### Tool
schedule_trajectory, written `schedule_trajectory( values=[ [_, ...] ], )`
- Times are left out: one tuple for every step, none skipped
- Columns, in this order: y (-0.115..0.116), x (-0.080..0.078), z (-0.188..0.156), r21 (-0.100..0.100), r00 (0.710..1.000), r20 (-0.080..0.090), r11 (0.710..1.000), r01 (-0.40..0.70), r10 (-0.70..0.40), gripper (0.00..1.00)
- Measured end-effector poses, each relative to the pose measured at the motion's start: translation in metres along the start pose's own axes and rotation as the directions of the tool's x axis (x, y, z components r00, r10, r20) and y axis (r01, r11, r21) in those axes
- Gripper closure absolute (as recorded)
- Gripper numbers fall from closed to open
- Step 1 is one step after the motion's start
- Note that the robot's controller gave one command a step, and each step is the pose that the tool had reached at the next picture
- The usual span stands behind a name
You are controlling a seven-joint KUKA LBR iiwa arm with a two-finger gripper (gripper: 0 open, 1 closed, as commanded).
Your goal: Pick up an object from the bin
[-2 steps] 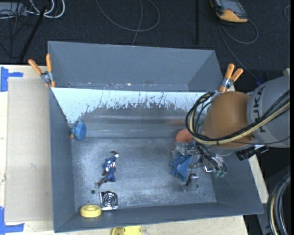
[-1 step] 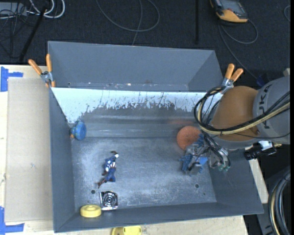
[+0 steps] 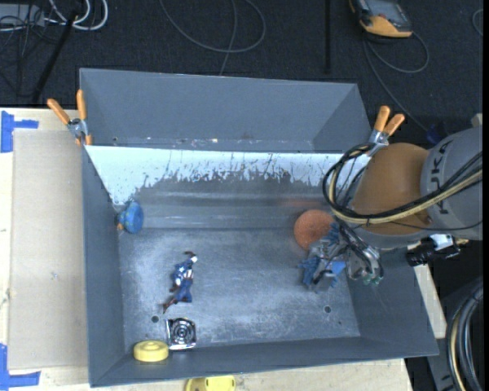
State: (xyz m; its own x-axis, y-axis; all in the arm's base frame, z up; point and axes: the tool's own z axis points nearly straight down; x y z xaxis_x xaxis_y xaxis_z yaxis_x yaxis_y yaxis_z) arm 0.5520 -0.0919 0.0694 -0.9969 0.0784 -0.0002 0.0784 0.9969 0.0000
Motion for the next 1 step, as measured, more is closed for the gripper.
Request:
schedule_trajectory(
  values=[
    [-0.0217, 0.0185, -0.1686, 0.001, 1.0, 0.006, 1.0, -0.019, 0.019, 1.0]
  ],
)
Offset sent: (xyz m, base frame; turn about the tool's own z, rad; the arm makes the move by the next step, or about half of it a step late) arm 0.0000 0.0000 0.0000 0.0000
